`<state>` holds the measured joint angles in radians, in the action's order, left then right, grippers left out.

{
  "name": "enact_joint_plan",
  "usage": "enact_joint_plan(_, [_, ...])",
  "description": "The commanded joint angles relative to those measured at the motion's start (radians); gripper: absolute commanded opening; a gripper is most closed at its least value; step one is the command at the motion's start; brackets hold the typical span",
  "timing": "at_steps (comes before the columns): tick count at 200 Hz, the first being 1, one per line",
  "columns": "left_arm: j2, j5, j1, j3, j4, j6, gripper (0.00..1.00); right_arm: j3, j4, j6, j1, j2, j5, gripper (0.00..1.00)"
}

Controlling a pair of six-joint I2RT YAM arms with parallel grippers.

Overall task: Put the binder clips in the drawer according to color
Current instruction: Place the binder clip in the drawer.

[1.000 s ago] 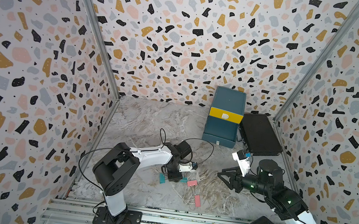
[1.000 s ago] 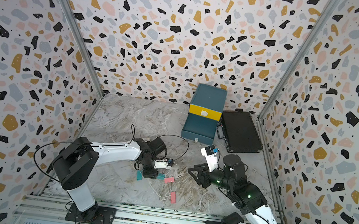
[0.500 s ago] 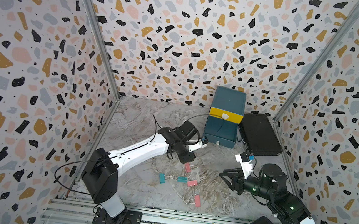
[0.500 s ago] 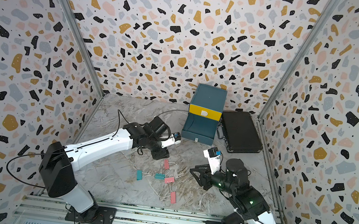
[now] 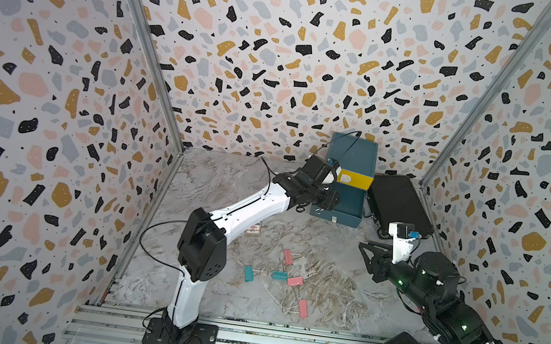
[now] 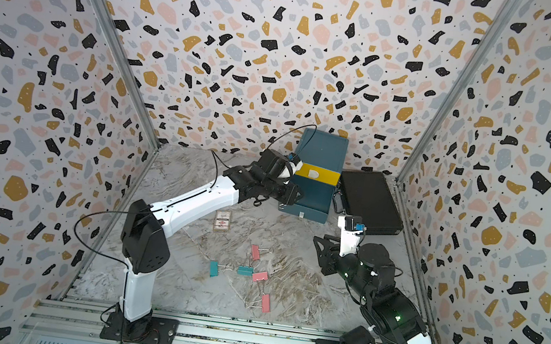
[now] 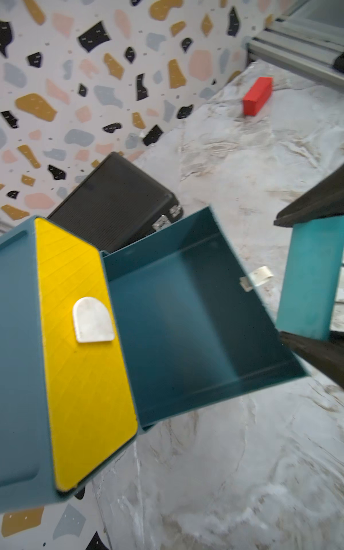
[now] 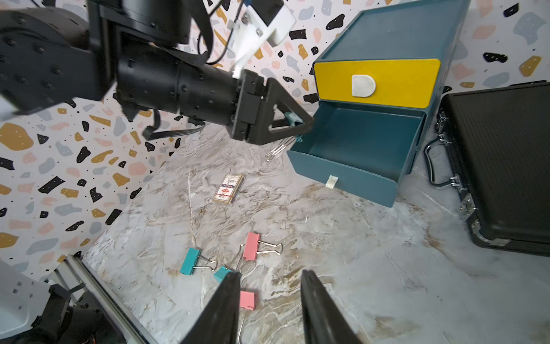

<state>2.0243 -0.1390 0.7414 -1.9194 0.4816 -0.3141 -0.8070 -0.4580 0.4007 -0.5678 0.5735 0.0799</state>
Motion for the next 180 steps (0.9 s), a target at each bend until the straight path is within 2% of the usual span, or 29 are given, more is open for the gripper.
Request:
enact_joint_plan(1, [0.085,0.051,-0.003,-0.123,-0.056,-0.125,0.41,-0.029,-0.031,0.007,-0.001,-0.014,-0.035,0.39])
enact_joint_plan(35, [0.224,0.08,-0.012,-0.303,-0.01,-0.108,0.41,-0.02,-0.062,0.012,-0.001,-0.039,-0.024,0.38])
enact_joint_plan(70, [0.278,0.087,-0.011,-0.346,-0.024,-0.062,0.46,-0.002,-0.077,0.016,-0.001,-0.053,-0.016,0.38])
enact_joint_plan(79, [0.283,0.088,-0.011,-0.345,-0.022,-0.051,0.54,0.002,-0.077,0.017,-0.001,-0.051,-0.012,0.38])
enact_joint_plan(88, [0.282,0.09,-0.011,-0.341,-0.018,-0.045,0.69,0.003,-0.077,0.017,-0.001,-0.046,-0.005,0.38])
enact_joint_plan(93, [0.282,0.092,-0.012,-0.337,-0.017,-0.043,0.73,0.005,-0.078,0.017,-0.001,-0.043,-0.001,0.37])
enact_joint_plan(110, [0.252,0.102,-0.011,-0.307,-0.017,-0.043,0.82,0.006,-0.077,0.016,-0.001,-0.029,0.017,0.38])
enact_joint_plan(124, [0.205,0.119,-0.01,-0.253,-0.046,-0.053,0.85,0.002,-0.076,0.008,-0.002,-0.011,0.049,0.39])
enact_joint_plan(142, [0.132,0.159,-0.011,-0.198,-0.056,-0.093,0.85,0.002,-0.066,-0.004,-0.001,0.009,0.113,0.4])
enact_joint_plan(164, [0.057,0.241,-0.011,-0.183,0.067,-0.157,0.82,0.003,-0.056,-0.02,-0.001,0.018,0.2,0.4])
enact_joint_plan(180, [-0.033,0.301,-0.012,-0.099,0.151,-0.192,0.82,-0.001,-0.066,-0.03,-0.001,0.024,0.237,0.41])
